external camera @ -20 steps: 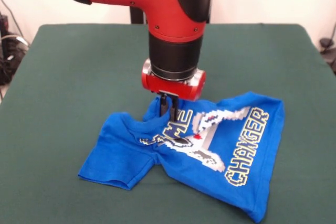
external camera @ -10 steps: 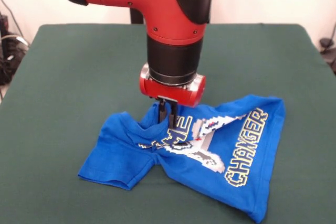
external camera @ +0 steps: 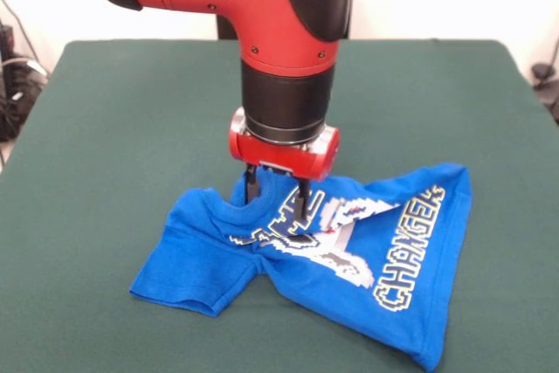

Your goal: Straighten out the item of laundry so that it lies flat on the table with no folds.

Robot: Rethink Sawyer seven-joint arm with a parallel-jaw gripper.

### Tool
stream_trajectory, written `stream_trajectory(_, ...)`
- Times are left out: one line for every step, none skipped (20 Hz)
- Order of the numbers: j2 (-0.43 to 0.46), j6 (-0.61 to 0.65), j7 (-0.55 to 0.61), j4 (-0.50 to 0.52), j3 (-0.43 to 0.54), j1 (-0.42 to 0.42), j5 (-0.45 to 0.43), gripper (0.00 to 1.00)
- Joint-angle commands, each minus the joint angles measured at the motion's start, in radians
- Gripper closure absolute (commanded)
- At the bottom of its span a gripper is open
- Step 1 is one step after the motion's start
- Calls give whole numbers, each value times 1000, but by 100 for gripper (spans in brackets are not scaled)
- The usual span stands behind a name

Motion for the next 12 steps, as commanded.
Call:
stream_trajectory(13, 14, -65, -3, 133, 10, 27, 0)
stream_trajectory(15, 7, -77, -4, 143, 4, 25, 0)
stream_trajectory(16, 0, -90, -5, 152, -2, 24, 0)
stream_trajectory(17, -12, -111, -12, 155, -1, 6, 0)
stream_trajectory(15, -18, -112, -14, 154, 1, -1, 0)
stream_trajectory(10, -22, -107, -14, 150, 4, -5, 0)
stream_trajectory(6, -30, -107, -14, 149, 6, -12, 0)
stream_trajectory(1, -30, -97, -11, 147, 7, -9, 0)
stream_trajectory(-5, -32, -90, -6, 143, 10, -10, 0)
stream_trajectory(-19, -56, -71, 8, 128, 20, -20, 0)
stream_trajectory(-24, -64, -62, 13, 123, 23, -23, 0)
stream_trajectory(-25, -75, -63, 13, 124, 22, -26, 0)
